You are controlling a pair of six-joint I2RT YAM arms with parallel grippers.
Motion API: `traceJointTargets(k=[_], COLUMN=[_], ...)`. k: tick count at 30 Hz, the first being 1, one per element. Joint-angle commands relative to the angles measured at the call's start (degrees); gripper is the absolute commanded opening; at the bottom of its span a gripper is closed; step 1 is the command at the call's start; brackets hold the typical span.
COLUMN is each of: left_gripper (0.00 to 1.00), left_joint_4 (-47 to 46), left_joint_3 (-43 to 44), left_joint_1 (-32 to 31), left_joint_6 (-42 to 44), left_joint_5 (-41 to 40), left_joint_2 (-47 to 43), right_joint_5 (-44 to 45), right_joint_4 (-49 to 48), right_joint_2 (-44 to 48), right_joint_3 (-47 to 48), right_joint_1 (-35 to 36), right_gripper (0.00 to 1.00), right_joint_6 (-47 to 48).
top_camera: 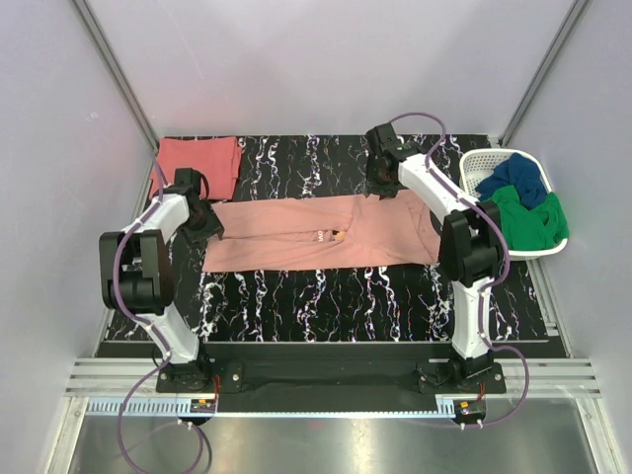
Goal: Fold and stack the t-shirts
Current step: Fold the tshirt
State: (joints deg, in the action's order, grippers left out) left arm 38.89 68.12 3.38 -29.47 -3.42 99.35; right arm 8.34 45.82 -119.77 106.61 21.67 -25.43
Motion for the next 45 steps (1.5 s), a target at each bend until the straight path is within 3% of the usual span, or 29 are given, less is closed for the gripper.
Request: traceJointTargets(k=[1,14,20,23,25,28,32,33,34,36,41,45], left_gripper=[0.54,0.53,0.47,0.31,0.14,0.0,0.0,0.0,0.0,0.0,0.0,0.0], left_joint_4=[-1.4,-3.0,-4.1,-4.3,-3.8,-2.3,-0.4,-0.4,-0.2,-0.1,1.5,2.0], left_joint_3=[1.5,2.9,2.0,2.2,2.4,3.4,4.0,3.9,3.6,3.6,4.0,4.2], left_joint_1=[0.1,-0.1,-0.7,-0.9,-1.2,-1.2,-1.3,-1.3,-1.2,-1.3,-0.7,-0.7], left_joint_6=[2.1,3.6,4.5,4.5,4.4,4.2,2.7,2.4,2.0,1.0,-0.2,-0.8], left_joint_5=[0.4,1.0,1.8,2.1,1.7,0.2,-2.5,-2.7,-3.3,-3.7,-6.2,-6.5], left_joint_2=[1.1,3.2,2.9,3.2,3.6,4.1,3.7,3.5,3.0,2.4,1.8,1.9], right_joint_5=[-2.9,-7.5,-6.7,-6.1,-5.9,-5.5,-3.9,-3.4,-2.5,0.3,8.7,9.2], right_joint_4=[-2.4,-7.3,-7.3,-7.7,-8.0,-8.3,-9.0,-9.1,-9.1,-8.0,-6.2,-6.4], right_joint_2=[-1.5,-9.0,-11.3,-11.9,-12.2,-12.3,-11.0,-10.6,-10.4,-10.3,-8.7,-6.5], right_joint_3=[1.8,3.4,4.1,4.0,3.7,3.7,2.7,2.6,2.6,3.1,2.6,1.8], right_joint_1=[1.1,3.4,3.9,3.9,4.0,4.0,4.2,4.1,4.1,4.1,4.1,4.1], right_gripper=[0.47,0.46,0.46,0.46,0.46,0.39,0.28,0.22,0.1,0.0,0.0,0.0], right_joint_6=[5.9,7.5,8.0,8.2,8.3,8.8,8.6,8.6,8.6,8.4,6.4,5.5])
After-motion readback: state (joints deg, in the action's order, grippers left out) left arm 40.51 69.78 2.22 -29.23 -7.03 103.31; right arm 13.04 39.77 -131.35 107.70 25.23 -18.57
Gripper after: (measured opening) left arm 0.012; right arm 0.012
